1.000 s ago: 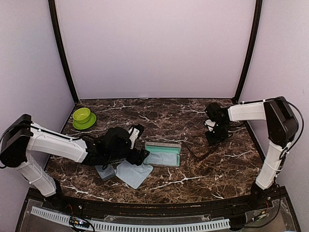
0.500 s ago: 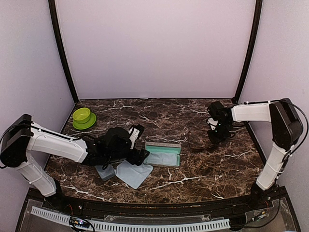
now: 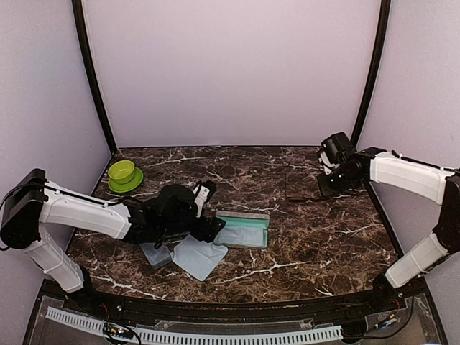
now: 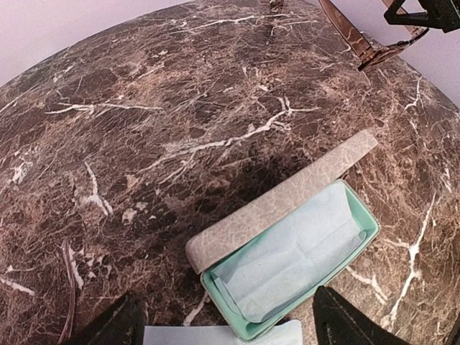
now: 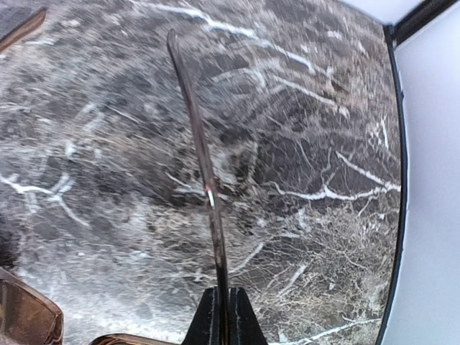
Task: Organize the sunglasses
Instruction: Pick up the sunglasses from the center of the board, then pass from the right arm to the left
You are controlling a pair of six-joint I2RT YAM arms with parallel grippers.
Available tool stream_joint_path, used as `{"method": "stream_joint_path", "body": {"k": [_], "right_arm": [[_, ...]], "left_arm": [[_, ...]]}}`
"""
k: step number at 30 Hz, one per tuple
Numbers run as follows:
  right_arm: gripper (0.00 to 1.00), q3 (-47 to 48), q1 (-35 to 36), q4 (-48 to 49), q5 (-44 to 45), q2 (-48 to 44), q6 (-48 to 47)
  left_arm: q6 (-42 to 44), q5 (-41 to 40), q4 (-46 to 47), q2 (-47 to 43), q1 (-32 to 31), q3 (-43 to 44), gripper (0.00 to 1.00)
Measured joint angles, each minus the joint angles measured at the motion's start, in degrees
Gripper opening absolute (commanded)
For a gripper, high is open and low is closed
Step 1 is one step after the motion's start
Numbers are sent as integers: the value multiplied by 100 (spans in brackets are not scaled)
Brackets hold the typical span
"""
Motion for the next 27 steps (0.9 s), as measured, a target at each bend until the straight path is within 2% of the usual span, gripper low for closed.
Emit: {"method": "stream_joint_path", "body": {"k": [13,17,22,27], "right_arm": [[0,-715,1679,704,365,-1357,-9],[0,-896,2011,992,323,-1574,-17],[0,-1137,2396,1294,223,-1679,-74],[0,-1276,2636,1561,109,-1740,-101]], "left_arm": [[-33,647,205,-155,-162,374,83],[-68,973,566,-197,-160,374,83],[-107,1211,962,-317,-162,374,73],[-175,1386,1279,-413,-160,372,75]]}}
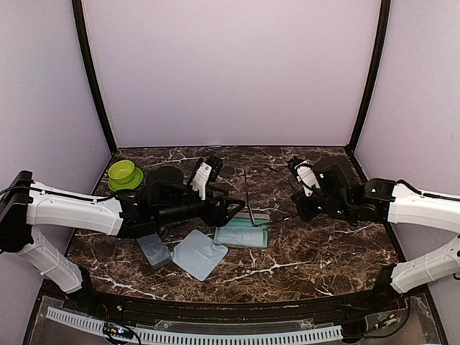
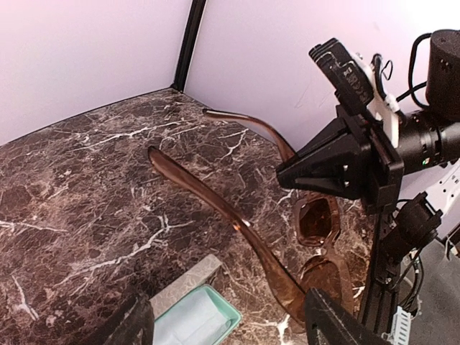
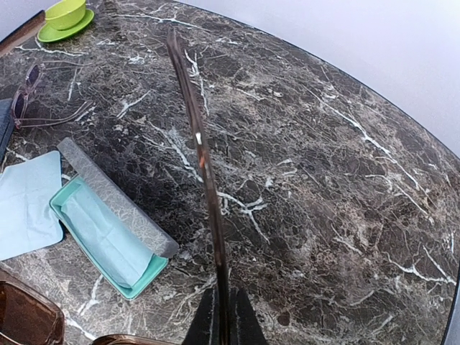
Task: Organize the sunglasses
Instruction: Pass from the right arm to the left
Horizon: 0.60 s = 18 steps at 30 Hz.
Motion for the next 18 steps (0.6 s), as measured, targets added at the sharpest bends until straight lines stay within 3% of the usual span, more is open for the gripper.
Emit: {"method": "stream_joint_path", "body": {"k": [5,18], "right_arm": [[0,-125,83,227,-109,0,-13],[0,-278,269,518,-151,-22,-9]], "left_arm": [[-212,282,295,-11,0,0,73],[-990,649,361,365,44,350,41]]}}
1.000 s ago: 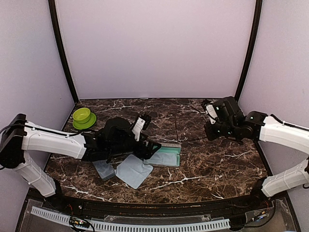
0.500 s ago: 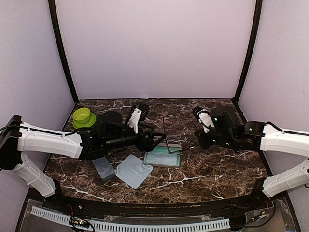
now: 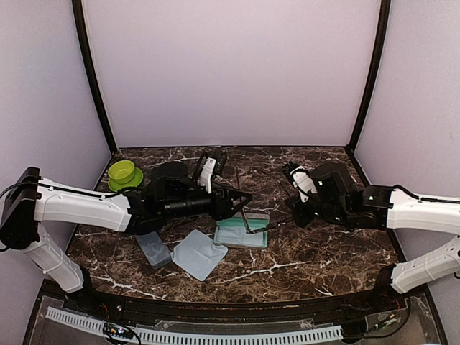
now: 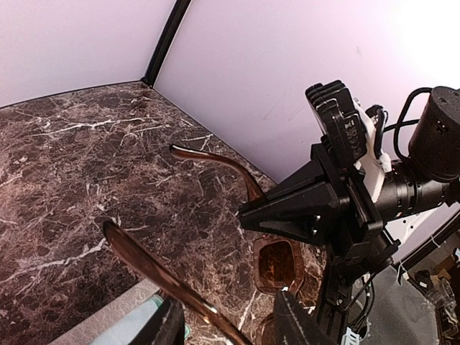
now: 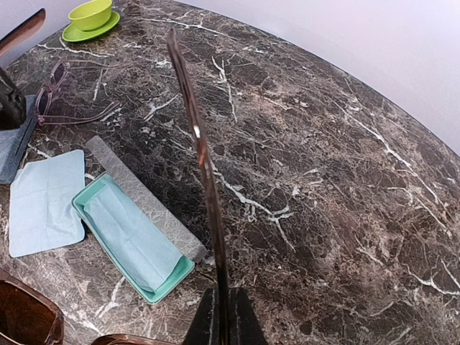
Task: Organize the sunglasses
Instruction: Pass from the right arm to the left, then pass from the left arm to the right
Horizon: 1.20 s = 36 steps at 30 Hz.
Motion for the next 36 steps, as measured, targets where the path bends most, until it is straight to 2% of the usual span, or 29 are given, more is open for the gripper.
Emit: {"method": "stream_joint_path", "body": {"k": [12,18,26,36], "right_arm": [[0,-133,101,138,157,50,37],[5,-138,168,232,341,160,57],[18,-138,280,308,546,238,164],[41,-136,358,461,647,352,190]], "left_arm": [[-531,256,9,188,15,24,12],[-855,256,-4,221,15,105,0],[-1322,173,-125,221,31,107,0],[-1473,168,-149,221,31,109,0]]}}
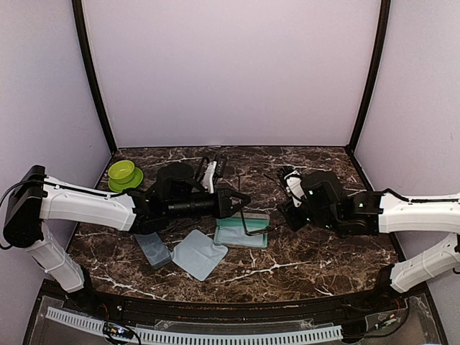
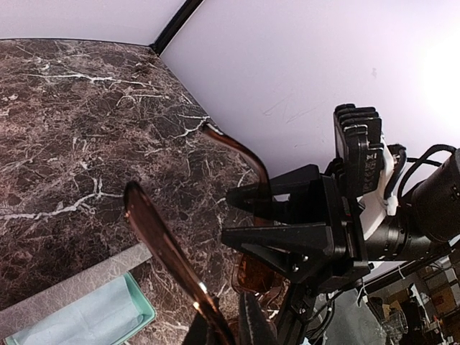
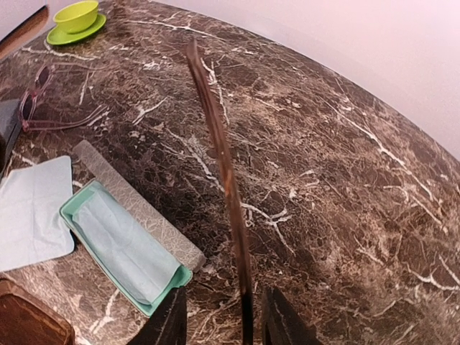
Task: Organize the sunglasses
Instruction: Pass from the left arm to the right
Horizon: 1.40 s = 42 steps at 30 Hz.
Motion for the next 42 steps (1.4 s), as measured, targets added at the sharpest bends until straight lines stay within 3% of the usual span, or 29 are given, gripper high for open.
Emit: {"method": "stream_joint_path", "body": {"k": [6,13,28,42], "right_arm": [[54,72,2,-52,72,2,46],[56,474,2,-225,33,39,85],[18,1082,2,-780,22,551,74],[0,1147,2,-986,297,551,146]], "left_arm": [[28,20,-92,0,0,9,0],[129,17,-181,0,0,9,0],[269,-7,-326,0,0,9,0],[306,-37,-330,0,0,9,0]]}}
